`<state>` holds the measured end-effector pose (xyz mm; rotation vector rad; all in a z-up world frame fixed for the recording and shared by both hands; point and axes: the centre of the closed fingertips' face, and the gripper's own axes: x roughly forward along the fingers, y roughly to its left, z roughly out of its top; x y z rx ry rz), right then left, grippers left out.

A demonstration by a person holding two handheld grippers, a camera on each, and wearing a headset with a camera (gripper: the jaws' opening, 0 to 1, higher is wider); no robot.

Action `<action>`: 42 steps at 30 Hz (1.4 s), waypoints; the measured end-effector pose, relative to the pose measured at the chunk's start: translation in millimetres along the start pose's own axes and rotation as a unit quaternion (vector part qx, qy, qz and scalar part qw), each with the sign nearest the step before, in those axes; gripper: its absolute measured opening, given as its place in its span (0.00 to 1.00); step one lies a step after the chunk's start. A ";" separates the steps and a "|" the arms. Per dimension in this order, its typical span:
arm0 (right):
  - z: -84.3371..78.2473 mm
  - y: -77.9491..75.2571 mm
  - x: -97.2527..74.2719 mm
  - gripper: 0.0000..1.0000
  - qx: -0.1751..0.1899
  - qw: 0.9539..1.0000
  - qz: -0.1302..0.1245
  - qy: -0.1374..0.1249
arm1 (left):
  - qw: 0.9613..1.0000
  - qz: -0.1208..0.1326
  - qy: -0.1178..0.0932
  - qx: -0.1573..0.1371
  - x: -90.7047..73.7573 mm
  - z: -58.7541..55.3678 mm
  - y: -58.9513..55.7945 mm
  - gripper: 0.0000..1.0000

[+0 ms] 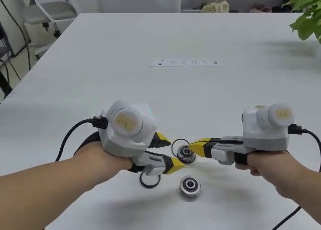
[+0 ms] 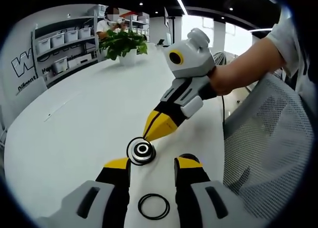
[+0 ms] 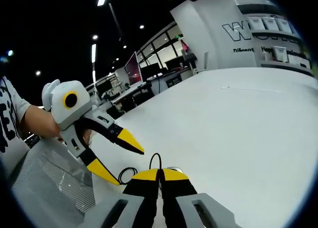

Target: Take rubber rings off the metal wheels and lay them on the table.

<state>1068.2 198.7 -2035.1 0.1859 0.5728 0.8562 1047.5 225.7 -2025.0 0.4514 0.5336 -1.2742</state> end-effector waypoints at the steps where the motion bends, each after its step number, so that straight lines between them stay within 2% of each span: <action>1: 0.4 1.0 -0.2 0.00 0.000 1.000 0.001 0.000 | 1.000 0.000 -0.001 -0.001 -1.6 0.5 -0.4 0.32; 10: 5.3 8.6 -0.9 0.00 -0.003 1.000 0.007 -0.003 | 1.000 0.004 -0.021 -0.008 -20.5 7.3 -2.7 0.35; 19: 8.8 15.7 -0.4 0.00 -0.009 1.000 0.014 -0.002 | 0.999 0.013 -0.030 -0.009 -41.3 5.3 -0.9 0.40; 27: 11.8 27.0 3.0 0.00 -0.014 1.000 0.024 0.000 | 0.999 0.020 -0.035 -0.013 -55.4 1.8 -1.1 0.46; 33: 9.2 39.7 7.1 0.00 -0.023 0.999 0.035 0.011 | 0.999 0.025 -0.036 -0.013 -66.5 -4.0 -2.8 0.51; 42: 7.4 44.9 10.7 0.00 -0.027 0.998 0.048 0.020 | 0.998 0.036 -0.038 -0.022 -82.1 -12.7 -2.4 0.56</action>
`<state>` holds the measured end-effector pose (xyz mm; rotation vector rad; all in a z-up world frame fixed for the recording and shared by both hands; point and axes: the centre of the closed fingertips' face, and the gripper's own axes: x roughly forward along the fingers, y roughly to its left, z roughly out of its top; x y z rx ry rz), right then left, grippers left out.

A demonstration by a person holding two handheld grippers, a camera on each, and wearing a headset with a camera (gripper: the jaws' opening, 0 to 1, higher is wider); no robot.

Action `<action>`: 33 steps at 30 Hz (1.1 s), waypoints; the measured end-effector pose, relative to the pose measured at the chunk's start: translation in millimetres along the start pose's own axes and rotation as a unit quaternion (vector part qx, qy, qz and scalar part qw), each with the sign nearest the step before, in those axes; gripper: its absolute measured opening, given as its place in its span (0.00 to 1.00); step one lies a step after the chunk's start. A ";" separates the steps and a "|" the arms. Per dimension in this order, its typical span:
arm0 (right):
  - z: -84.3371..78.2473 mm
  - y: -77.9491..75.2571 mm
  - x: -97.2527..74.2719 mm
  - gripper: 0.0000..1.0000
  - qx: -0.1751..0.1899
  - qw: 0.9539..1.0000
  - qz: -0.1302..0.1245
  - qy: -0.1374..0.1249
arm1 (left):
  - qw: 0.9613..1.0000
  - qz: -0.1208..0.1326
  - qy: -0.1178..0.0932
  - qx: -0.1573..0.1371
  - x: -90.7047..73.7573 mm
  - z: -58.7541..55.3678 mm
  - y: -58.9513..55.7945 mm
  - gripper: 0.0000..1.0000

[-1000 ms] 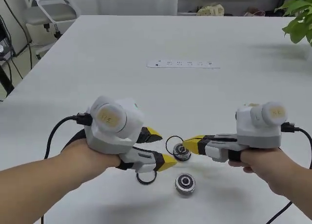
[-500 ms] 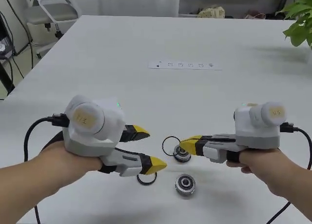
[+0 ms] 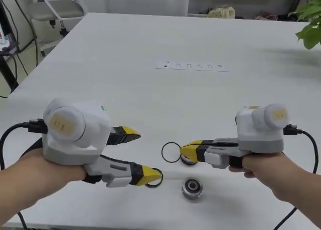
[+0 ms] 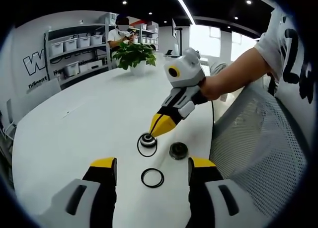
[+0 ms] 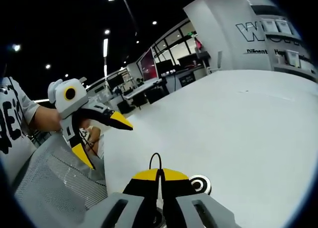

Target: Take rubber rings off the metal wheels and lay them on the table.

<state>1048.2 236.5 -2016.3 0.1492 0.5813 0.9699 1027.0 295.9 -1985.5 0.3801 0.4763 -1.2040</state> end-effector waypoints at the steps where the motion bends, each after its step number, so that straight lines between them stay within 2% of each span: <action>1: -0.7 0.6 1.1 0.00 -0.001 1.000 0.002 0.002 | 1.000 0.002 0.000 0.000 -2.1 -1.1 0.4 0.56; 8: -2.7 7.3 8.0 0.00 -0.003 1.000 0.013 0.011 | 1.000 0.010 -0.001 -0.007 -11.7 -4.7 0.7 0.60; 18: -7.9 15.0 19.7 0.00 -0.006 0.999 0.031 0.029 | 1.000 0.016 0.002 -0.003 -22.5 -9.2 1.3 0.64; 33: -23.6 21.9 33.4 0.00 -0.007 0.997 0.048 0.063 | 1.000 0.019 0.005 -0.012 -27.3 -12.7 0.3 0.66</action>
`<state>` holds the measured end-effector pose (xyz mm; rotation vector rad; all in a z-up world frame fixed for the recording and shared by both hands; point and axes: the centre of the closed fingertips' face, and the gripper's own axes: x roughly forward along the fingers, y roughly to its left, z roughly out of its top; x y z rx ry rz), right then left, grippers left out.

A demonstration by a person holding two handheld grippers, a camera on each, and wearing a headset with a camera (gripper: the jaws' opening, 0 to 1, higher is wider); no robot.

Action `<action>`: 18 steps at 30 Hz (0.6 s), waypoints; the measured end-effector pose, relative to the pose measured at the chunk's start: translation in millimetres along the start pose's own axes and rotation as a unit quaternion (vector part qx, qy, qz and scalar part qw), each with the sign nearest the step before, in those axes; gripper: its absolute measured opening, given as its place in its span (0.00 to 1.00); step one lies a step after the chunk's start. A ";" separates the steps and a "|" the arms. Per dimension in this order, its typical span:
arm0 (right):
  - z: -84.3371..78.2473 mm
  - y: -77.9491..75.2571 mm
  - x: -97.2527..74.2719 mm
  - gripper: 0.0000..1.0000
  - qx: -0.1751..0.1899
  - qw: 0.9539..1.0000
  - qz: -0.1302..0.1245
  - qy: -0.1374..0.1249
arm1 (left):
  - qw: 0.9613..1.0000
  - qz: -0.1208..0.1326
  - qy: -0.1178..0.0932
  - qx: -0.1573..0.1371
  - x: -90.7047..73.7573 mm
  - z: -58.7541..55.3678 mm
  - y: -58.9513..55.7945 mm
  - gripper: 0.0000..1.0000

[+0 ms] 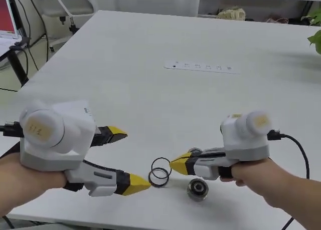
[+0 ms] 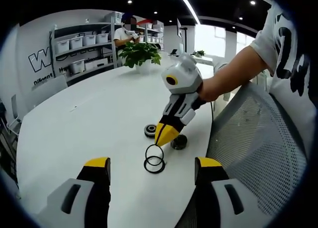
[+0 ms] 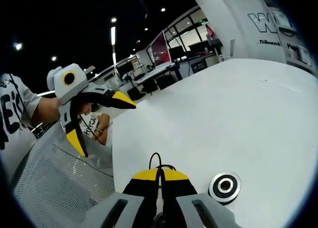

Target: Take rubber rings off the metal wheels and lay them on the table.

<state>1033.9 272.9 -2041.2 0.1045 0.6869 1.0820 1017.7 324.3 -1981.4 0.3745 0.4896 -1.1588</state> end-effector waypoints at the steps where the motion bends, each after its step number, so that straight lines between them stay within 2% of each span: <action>1: -0.7 -0.1 1.1 0.00 0.000 1.000 0.000 0.002 | 1.000 0.000 0.000 -0.001 -0.1 0.0 0.0 0.66; 11: -9.8 5.3 11.8 0.00 0.001 1.000 0.010 0.021 | 1.000 0.002 0.001 -0.003 -2.3 -2.1 1.0 0.66; 18: -14.4 -2.1 15.4 0.00 0.006 1.000 0.002 0.031 | 1.000 0.004 0.002 -0.006 -3.8 -3.9 1.4 0.66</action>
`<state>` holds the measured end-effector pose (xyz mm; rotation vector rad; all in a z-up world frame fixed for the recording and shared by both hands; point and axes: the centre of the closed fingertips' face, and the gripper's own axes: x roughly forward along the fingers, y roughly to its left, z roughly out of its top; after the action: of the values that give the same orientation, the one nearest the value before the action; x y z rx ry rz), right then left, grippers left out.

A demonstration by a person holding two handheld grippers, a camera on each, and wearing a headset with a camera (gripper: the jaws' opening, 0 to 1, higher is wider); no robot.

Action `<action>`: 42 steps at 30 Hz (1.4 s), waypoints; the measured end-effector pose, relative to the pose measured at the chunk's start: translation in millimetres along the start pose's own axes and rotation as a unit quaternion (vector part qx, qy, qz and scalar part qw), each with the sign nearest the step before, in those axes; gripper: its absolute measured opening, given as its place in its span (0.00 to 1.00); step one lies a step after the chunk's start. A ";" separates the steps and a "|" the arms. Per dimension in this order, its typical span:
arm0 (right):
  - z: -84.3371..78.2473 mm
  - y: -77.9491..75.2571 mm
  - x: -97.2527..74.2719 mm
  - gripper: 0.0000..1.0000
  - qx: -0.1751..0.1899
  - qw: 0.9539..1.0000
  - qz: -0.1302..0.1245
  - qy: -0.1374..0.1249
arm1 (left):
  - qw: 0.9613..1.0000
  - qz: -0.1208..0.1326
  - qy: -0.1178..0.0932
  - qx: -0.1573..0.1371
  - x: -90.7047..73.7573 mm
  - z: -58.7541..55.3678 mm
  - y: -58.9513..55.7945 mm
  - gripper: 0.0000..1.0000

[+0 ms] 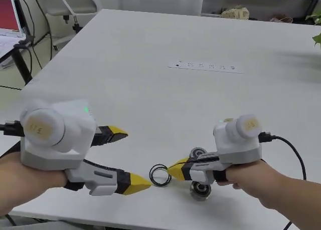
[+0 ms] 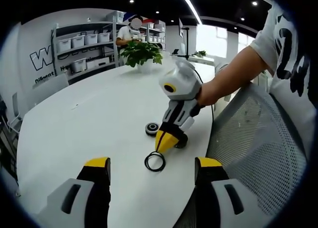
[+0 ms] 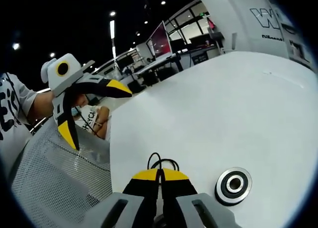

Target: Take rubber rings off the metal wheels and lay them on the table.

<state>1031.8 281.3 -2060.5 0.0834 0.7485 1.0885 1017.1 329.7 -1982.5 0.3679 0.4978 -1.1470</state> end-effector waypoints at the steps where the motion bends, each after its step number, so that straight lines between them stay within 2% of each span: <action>1: -0.1 -0.6 0.2 0.00 0.001 1.000 -0.001 0.000 | 1.000 0.000 0.000 0.000 -0.2 -0.4 0.1 0.66; 14: -4.9 -9.2 2.9 0.00 0.006 1.000 -0.017 0.008 | 1.000 0.001 0.006 -0.006 0.5 -4.5 0.3 0.66; 25: -7.1 -12.9 1.3 0.04 0.007 1.000 -0.024 0.009 | 1.000 -0.002 0.012 -0.007 2.2 -7.9 0.2 0.66; 36: 5.8 -13.5 -11.6 0.08 0.005 0.999 -0.027 -0.018 | 1.000 -0.013 0.016 -0.002 10.3 -2.1 -1.3 0.65; 42: 13.6 -19.4 -21.7 0.10 0.006 0.999 -0.037 -0.037 | 1.000 -0.017 0.015 -0.005 15.5 2.4 -0.4 0.65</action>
<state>1049.4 257.9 -2047.2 0.1050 0.6872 1.0052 1022.1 316.4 -1989.0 0.3700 0.5381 -1.1725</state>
